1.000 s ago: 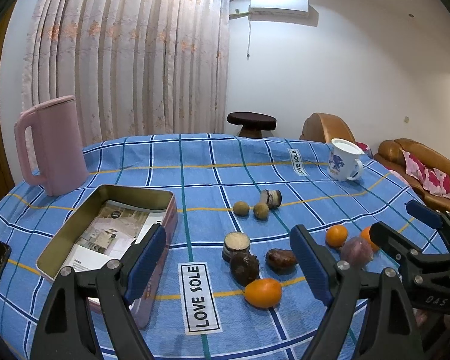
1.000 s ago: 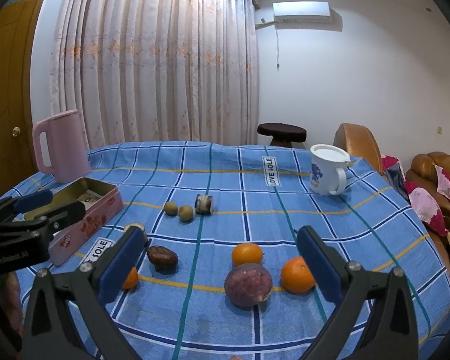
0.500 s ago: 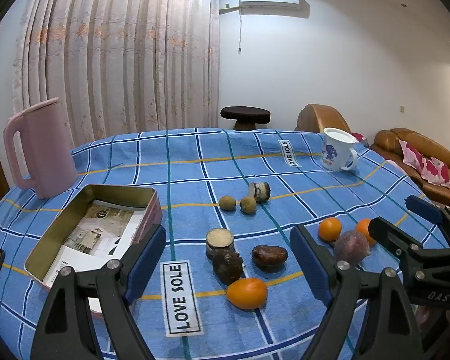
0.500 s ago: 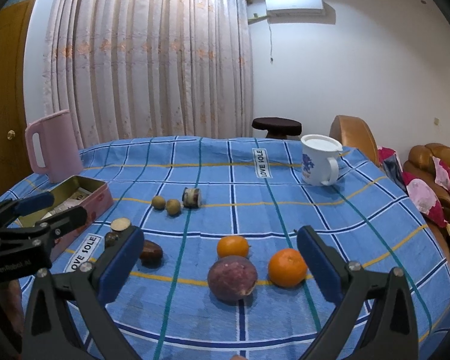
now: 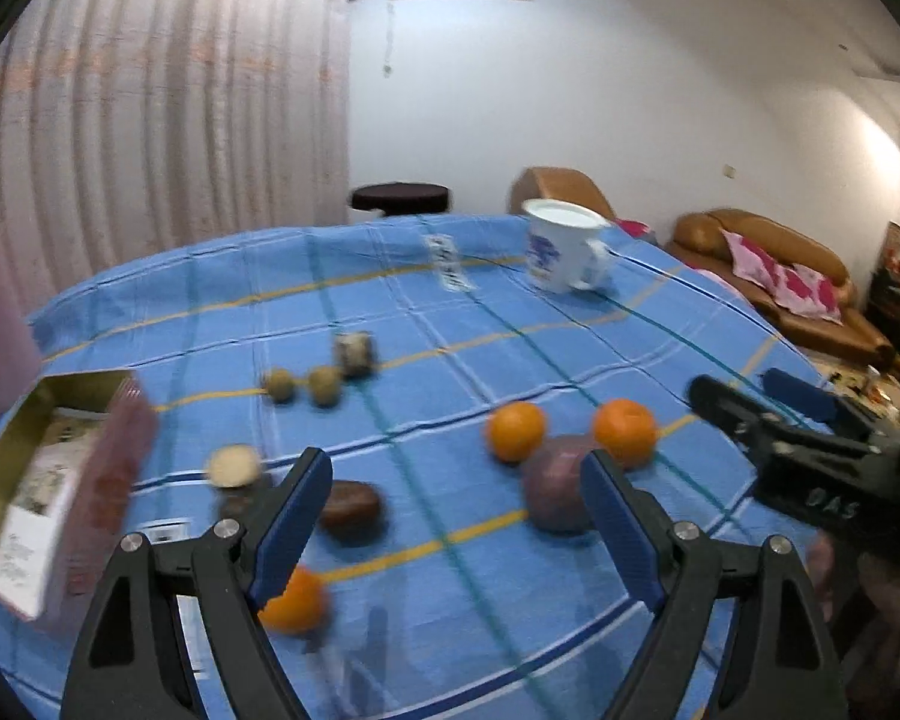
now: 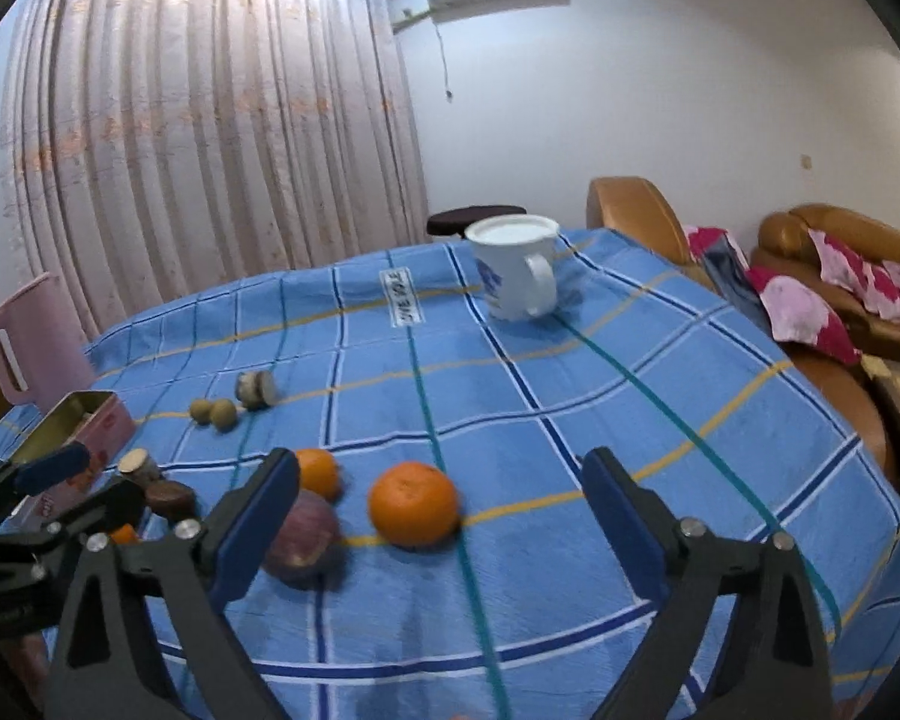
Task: Organize fruits
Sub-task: 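Grasp the purple passion fruit with the left tool while the right tool grasps an orange, then carry the passion fruit and orange in both tools over the open tin box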
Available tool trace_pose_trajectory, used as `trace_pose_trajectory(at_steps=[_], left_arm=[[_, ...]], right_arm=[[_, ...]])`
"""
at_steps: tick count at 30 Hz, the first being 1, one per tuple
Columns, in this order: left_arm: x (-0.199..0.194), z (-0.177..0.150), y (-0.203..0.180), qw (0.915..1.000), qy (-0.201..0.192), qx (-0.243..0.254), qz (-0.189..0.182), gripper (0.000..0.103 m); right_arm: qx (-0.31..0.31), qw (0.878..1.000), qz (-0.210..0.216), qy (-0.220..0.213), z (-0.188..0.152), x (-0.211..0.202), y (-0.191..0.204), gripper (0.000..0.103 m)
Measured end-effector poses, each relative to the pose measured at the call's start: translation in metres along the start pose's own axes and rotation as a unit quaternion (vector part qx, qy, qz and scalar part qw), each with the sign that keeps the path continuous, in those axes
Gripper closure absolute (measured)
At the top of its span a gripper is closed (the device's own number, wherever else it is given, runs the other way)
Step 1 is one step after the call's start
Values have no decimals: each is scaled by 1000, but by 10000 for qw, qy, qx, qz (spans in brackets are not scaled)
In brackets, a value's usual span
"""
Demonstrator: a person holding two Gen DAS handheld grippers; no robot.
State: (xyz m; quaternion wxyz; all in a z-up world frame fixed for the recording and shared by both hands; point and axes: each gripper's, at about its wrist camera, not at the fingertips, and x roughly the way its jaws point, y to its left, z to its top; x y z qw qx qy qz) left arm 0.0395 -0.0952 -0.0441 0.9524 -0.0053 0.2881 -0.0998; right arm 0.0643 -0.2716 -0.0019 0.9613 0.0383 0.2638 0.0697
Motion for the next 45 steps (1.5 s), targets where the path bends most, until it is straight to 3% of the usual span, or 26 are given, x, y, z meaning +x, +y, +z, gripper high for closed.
trace_pose_trajectory(at_steps=[13, 14, 17, 26, 32, 35, 38, 45], left_arm=[[48, -5, -37, 9972, 582, 128, -442, 18], [51, -5, -36, 9971, 624, 107, -430, 20], [58, -6, -37, 9950, 792, 73, -600, 49], [41, -9, -26, 9967, 631, 76, -499, 49], [32, -5, -8, 9989, 396, 32, -242, 49], [36, -8, -2, 9986, 463, -44, -242, 49], [37, -11, -1, 9983, 505, -74, -264, 49], [33, -14, 0, 9987, 381, -100, -314, 49]], right_arm=[[265, 9995, 46, 192, -7, 12, -36, 12], [267, 9994, 74, 218, -7, 14, -36, 14], [256, 9991, 147, 305, -7, 21, -33, 17], [30, 9982, 306, 513, 0, 36, -17, 29], [-391, 9954, 333, 805, -1, 51, 8, 29], [-530, 9928, 282, 1034, -7, 63, 15, 35], [-603, 9908, 304, 1172, -10, 70, 17, 51], [-697, 9894, 431, 1196, -13, 70, 20, 52]])
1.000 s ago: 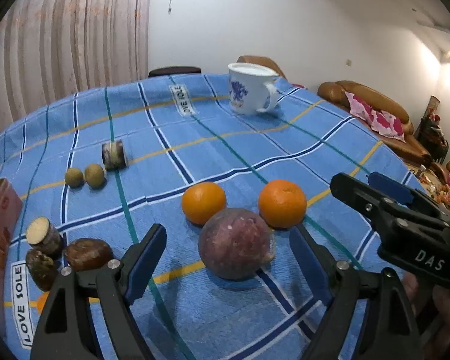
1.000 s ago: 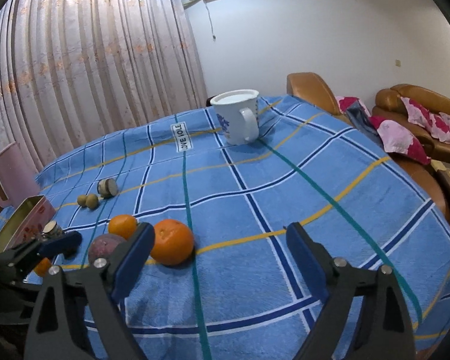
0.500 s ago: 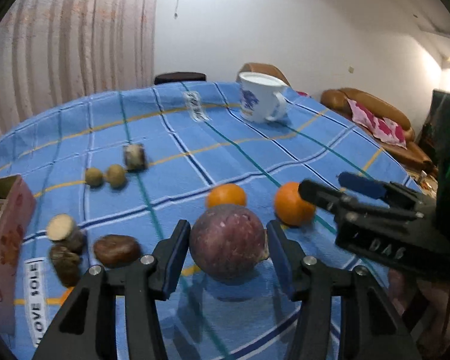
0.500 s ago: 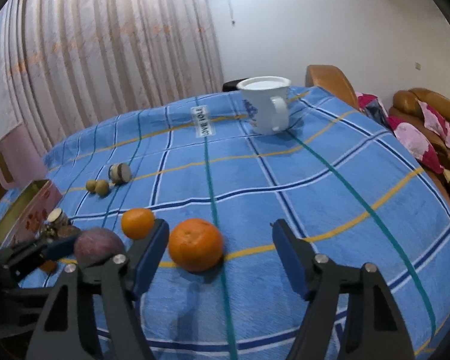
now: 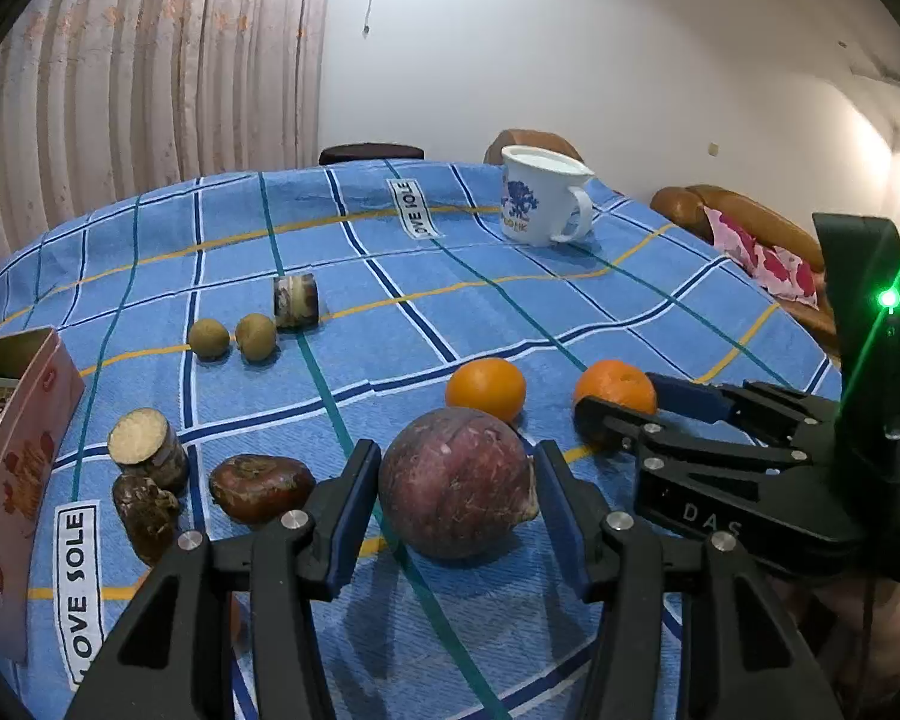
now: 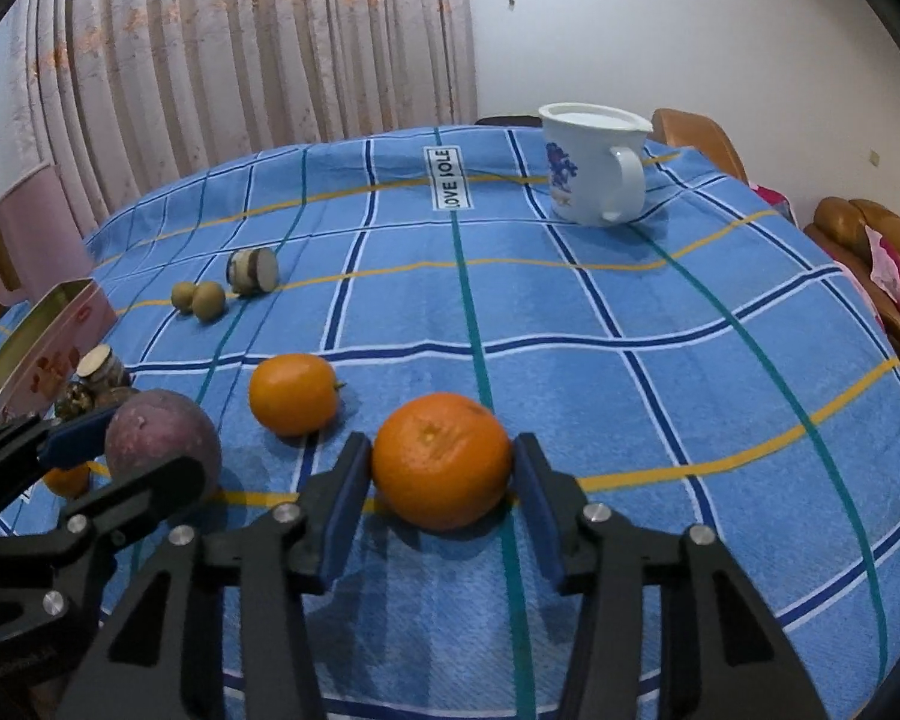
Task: Organize fruits
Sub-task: 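Carry the passion fruit and orange in both tools over the open tin box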
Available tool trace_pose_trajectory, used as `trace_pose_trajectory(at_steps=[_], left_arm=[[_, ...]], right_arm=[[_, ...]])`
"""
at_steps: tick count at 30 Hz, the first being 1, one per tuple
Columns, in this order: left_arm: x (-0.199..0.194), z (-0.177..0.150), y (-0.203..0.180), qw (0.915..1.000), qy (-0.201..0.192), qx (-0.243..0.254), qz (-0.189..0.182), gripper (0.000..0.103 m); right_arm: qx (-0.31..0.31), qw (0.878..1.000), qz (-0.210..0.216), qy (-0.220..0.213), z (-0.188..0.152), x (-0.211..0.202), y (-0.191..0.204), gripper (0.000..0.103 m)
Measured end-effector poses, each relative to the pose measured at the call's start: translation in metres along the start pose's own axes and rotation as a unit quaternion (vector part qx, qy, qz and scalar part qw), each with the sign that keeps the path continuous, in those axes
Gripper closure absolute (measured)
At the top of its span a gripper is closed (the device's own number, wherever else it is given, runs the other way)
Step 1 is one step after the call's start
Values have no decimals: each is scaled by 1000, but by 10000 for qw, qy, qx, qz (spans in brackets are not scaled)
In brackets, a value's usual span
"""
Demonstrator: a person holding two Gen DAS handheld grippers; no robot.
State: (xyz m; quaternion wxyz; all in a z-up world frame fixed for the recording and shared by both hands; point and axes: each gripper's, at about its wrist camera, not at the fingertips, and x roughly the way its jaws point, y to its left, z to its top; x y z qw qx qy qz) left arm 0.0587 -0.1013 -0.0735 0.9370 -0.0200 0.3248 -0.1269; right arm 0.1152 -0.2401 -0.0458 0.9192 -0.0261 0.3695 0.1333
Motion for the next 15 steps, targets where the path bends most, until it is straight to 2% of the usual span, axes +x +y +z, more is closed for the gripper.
trace_pose_trajectory(at_steps=[15], left_arm=[[-12, -2, 4, 9993, -358, -60, 46, 49]], right_arm=[[-177, 9983, 339, -443, -3, -15, 6, 53]])
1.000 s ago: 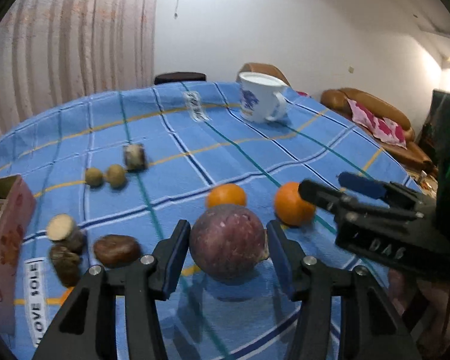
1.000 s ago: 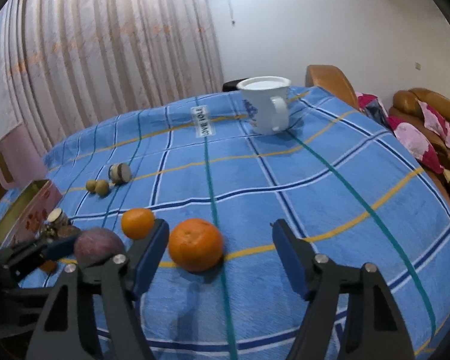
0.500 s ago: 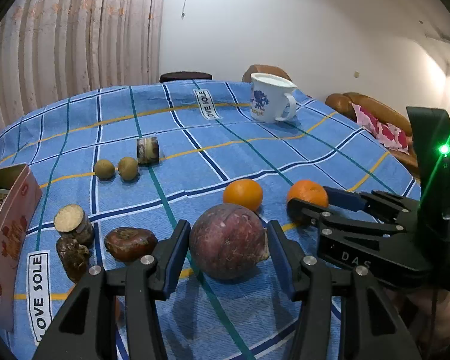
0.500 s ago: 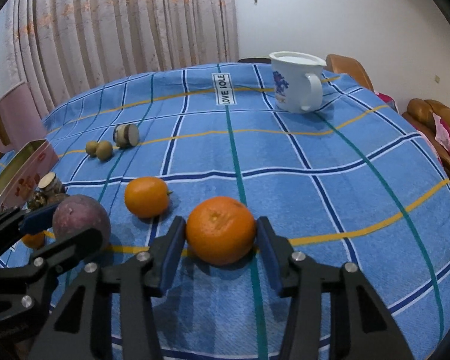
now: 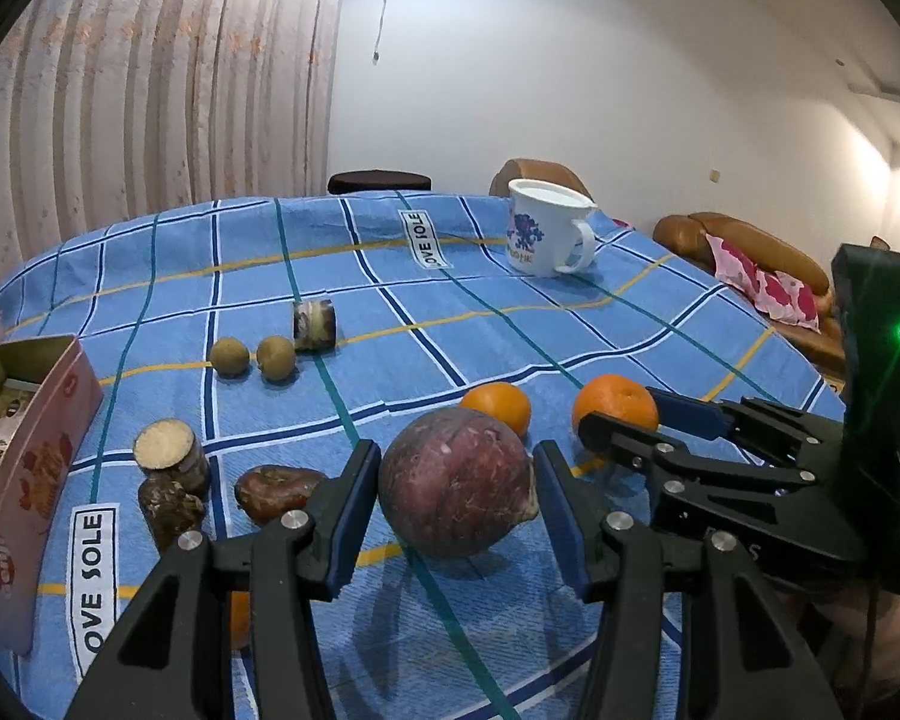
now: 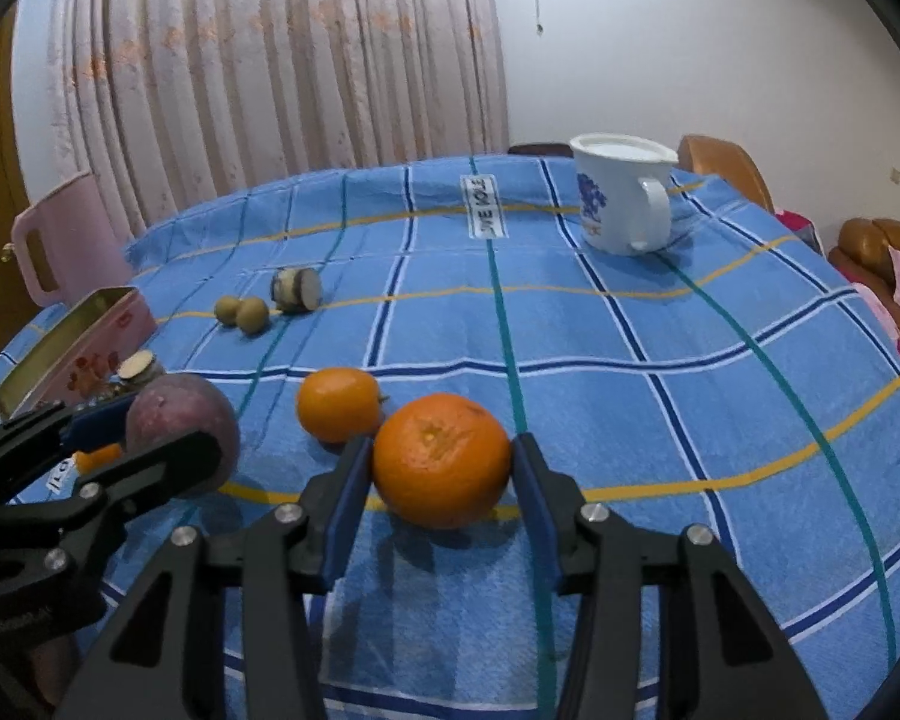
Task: Organize fruits
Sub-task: 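Carry the passion fruit and orange in both tools over the open tin box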
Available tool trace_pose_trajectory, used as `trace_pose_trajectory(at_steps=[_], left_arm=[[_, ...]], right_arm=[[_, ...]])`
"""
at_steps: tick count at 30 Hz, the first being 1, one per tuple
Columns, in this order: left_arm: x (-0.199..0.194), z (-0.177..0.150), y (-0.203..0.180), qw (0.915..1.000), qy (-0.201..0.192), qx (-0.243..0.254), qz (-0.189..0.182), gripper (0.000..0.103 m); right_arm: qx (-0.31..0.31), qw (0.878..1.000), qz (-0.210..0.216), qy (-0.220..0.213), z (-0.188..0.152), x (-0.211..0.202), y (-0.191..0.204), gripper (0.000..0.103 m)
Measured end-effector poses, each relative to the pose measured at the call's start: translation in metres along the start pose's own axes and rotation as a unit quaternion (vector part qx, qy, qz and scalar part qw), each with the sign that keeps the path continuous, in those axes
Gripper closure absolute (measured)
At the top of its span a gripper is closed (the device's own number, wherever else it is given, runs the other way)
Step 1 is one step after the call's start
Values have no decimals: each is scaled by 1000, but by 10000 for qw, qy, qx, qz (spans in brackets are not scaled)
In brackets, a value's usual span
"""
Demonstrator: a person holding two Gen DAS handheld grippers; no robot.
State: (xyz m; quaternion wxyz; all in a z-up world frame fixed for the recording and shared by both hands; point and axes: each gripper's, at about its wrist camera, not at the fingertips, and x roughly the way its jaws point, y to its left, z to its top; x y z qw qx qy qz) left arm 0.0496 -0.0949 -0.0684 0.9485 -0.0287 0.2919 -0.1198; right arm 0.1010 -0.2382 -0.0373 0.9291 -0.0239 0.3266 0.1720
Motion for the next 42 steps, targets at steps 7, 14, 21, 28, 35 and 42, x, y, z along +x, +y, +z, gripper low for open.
trace_pose_trajectory(at_steps=[7, 14, 21, 28, 35, 42], left_arm=[[-12, -3, 9, 9999, -94, -31, 64, 49], [-27, 0, 28, 9995, -195, -208, 143, 49], [-45, 2, 51, 9983, -349, -404, 233, 49], [-60, 0, 83, 9955, -452, -609, 569, 49], [-77, 0, 114, 9915, -581, -783, 865, 49], [-100, 3, 155, 9838, -704, -979, 1327, 49]], right_arm=[[-349, 9985, -233, -359, -1, -12, 14, 53], [-485, 9977, -54, -472, 7, -20, 32, 53], [-666, 9968, 155, -412, 14, -17, 60, 53], [-914, 9937, 483, -433, 29, -11, 99, 53], [-1075, 9904, 750, -431, 43, -5, 129, 53], [-1284, 9831, 1218, -460, 64, 1, 170, 53]])
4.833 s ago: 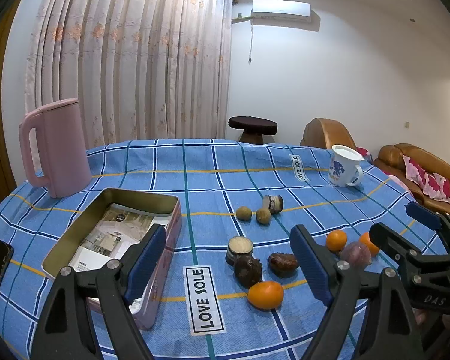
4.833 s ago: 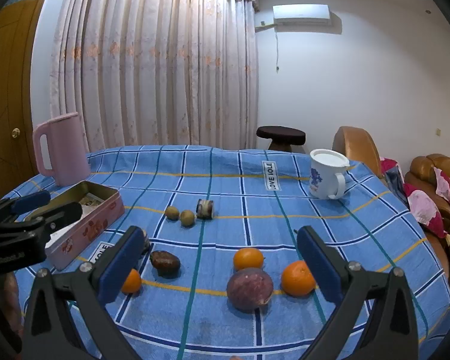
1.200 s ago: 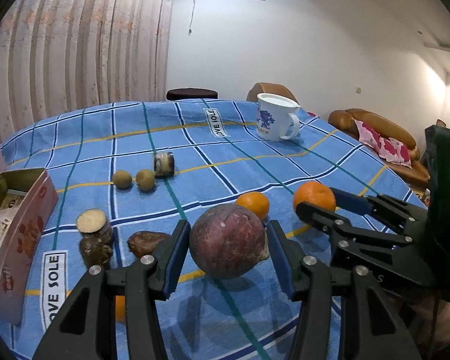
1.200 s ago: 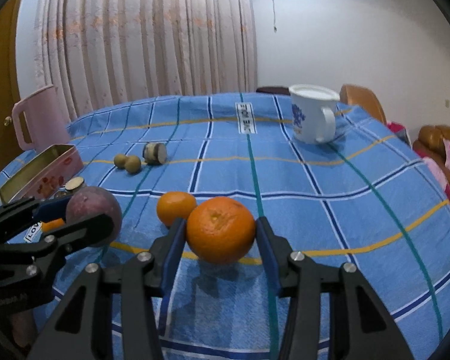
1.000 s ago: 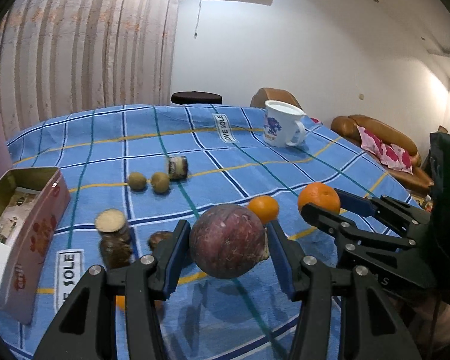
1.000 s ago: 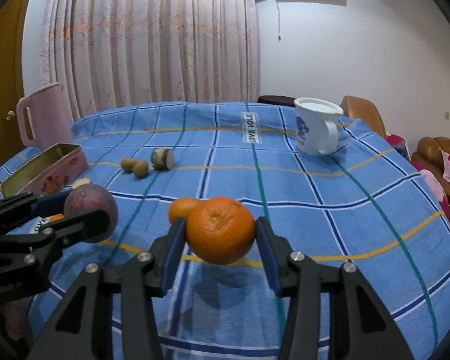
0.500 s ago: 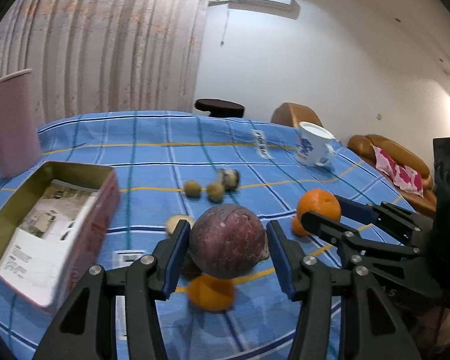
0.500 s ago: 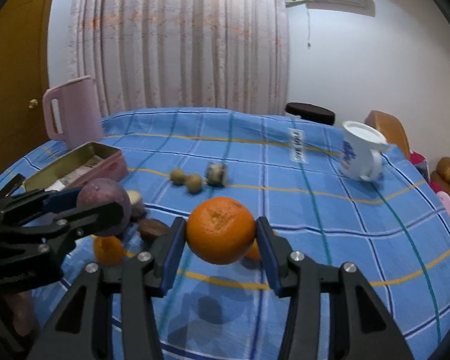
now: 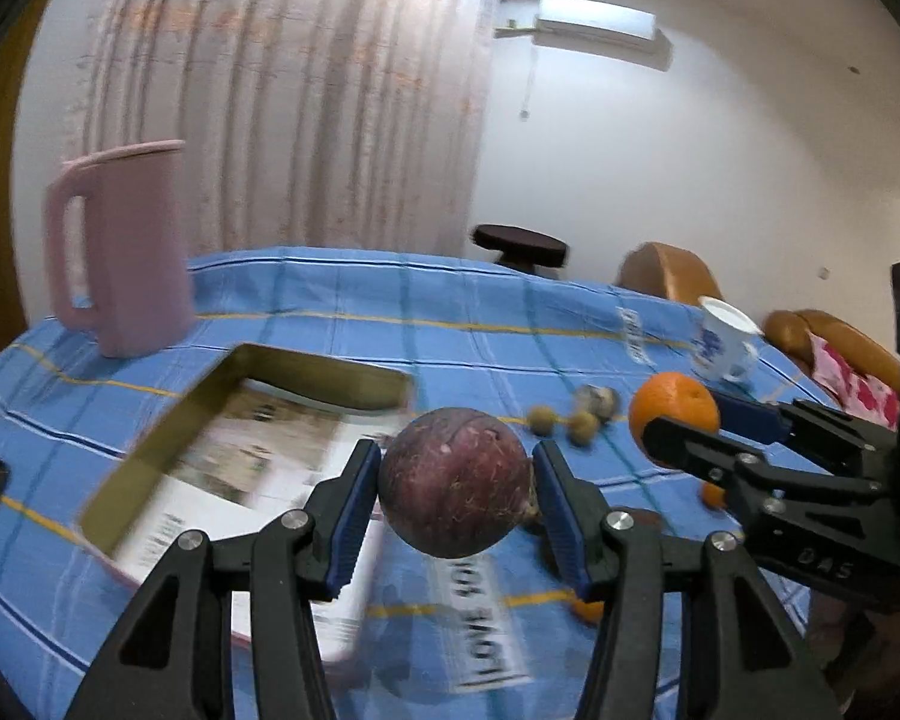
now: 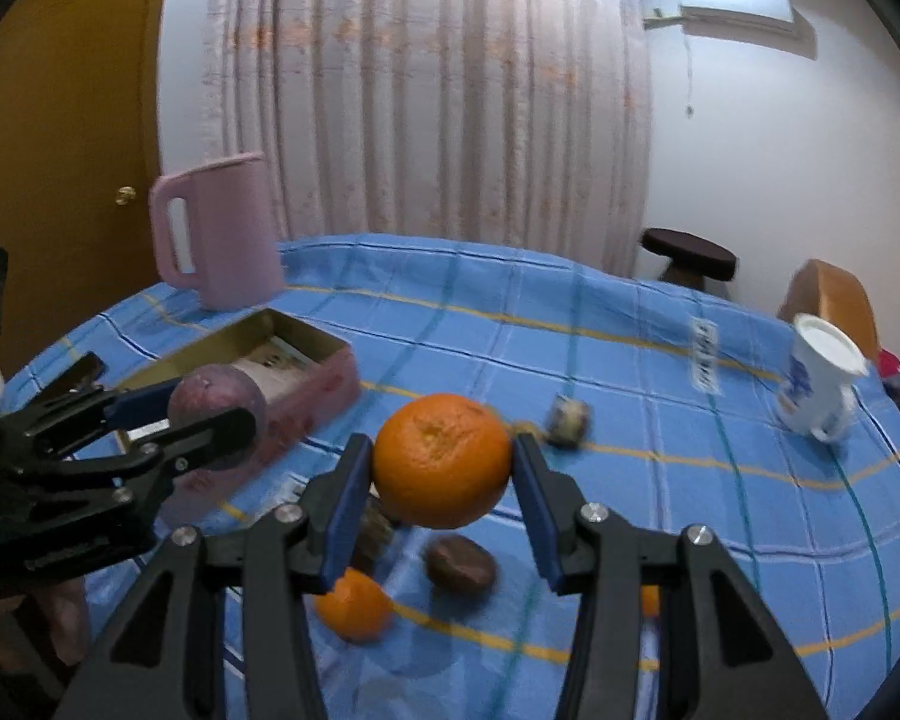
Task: Organize fruits
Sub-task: 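Carry the passion fruit and orange in both tools over the open tin box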
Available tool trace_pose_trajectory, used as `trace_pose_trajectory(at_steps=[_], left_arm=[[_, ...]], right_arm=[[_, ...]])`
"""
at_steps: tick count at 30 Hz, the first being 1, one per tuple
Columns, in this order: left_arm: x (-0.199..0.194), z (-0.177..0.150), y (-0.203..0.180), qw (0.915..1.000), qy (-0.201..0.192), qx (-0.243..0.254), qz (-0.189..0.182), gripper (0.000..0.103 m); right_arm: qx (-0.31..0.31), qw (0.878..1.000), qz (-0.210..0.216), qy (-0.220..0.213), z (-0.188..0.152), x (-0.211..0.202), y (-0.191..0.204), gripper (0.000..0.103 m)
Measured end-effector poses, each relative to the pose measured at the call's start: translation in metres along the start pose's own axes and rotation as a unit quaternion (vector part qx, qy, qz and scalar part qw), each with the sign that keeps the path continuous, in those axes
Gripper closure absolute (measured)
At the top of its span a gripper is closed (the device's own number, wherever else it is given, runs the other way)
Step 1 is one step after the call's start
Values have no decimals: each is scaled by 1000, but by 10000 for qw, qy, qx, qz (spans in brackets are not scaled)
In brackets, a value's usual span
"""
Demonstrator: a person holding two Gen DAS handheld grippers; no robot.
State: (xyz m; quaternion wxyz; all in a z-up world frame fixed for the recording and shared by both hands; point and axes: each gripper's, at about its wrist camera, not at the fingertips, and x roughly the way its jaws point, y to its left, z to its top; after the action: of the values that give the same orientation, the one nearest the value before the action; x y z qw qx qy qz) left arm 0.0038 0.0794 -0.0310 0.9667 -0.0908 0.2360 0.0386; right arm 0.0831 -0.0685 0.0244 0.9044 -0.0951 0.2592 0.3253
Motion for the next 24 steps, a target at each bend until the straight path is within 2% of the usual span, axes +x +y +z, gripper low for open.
trace_pose_trajectory(at_steps=[7, 13, 24], left_arm=[[-6, 10, 52, 9978, -75, -188, 629, 49], [3, 7, 88, 9945, 126, -361, 979, 49], [16, -5, 112, 9911, 425, -457, 1179, 49]], right_arm=[[-362, 9981, 490, -3, 30, 30, 44, 53], [-517, 9951, 827, 137, 39, 61, 75, 53], [-846, 9883, 1110, 610, 17, 100, 117, 53]])
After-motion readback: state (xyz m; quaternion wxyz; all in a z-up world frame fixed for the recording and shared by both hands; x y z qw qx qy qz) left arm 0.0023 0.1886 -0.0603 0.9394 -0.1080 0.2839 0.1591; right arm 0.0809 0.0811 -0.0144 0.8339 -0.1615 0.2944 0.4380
